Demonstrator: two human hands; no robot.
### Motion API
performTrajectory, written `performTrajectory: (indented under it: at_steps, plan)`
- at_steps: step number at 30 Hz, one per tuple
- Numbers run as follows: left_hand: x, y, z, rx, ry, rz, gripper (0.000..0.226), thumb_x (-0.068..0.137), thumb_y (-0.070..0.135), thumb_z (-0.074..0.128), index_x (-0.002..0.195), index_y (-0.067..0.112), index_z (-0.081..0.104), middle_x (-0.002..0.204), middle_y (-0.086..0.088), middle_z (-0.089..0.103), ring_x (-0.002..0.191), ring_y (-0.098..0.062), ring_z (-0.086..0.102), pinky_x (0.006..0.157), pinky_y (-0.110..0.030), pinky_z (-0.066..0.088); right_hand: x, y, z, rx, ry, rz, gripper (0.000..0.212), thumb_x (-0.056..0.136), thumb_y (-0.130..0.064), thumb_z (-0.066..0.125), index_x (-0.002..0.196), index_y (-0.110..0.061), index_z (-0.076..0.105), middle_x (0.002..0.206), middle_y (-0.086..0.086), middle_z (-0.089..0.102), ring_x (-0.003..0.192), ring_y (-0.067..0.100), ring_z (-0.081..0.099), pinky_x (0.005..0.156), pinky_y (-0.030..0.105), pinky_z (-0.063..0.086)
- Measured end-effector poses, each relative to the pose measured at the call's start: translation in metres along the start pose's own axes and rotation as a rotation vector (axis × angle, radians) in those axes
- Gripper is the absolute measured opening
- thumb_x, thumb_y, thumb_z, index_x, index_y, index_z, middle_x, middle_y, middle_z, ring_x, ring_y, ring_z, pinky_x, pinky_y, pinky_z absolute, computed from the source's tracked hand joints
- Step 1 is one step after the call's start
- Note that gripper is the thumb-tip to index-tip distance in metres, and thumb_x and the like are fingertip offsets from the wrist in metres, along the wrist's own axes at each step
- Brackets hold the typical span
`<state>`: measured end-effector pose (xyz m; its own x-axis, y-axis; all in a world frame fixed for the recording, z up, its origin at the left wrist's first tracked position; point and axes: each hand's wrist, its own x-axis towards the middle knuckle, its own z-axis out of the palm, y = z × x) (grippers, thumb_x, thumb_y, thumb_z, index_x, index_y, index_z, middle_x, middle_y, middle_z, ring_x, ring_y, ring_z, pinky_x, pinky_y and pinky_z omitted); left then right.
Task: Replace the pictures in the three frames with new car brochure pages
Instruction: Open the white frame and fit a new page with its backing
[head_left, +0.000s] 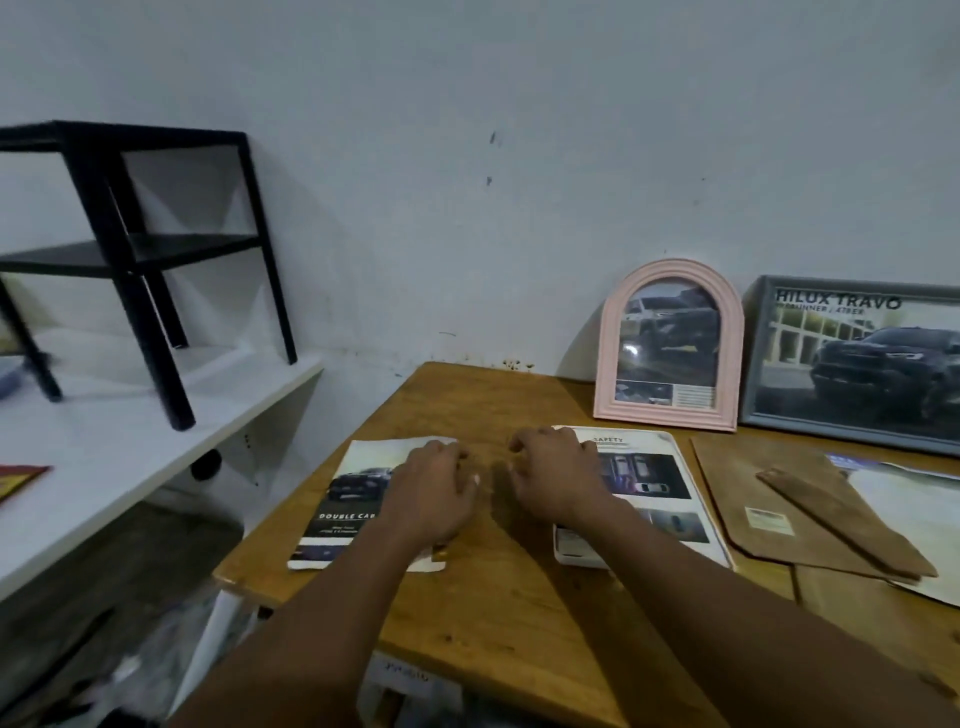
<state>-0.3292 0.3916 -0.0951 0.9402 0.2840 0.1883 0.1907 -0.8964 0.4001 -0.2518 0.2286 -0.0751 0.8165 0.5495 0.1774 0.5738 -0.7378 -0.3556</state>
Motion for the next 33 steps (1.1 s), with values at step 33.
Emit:
performTrajectory:
  at_steps: [33]
  plan:
    - [0.013,0.088,0.073,0.021,-0.138,0.199,0.062,0.103,0.053,0.043,0.157,0.026,0.032,0.166,0.003,0.024,0.147,-0.021,0.032,0.12,-0.045,0.031,0.001,0.141,-0.031,0.031,0.18,0.504,0.035,0.089,-0.021,0.058,0.123,-0.025,0.047,0.124,0.005,0.058,0.119,0.029,0.049,0.098,0.049,0.03]
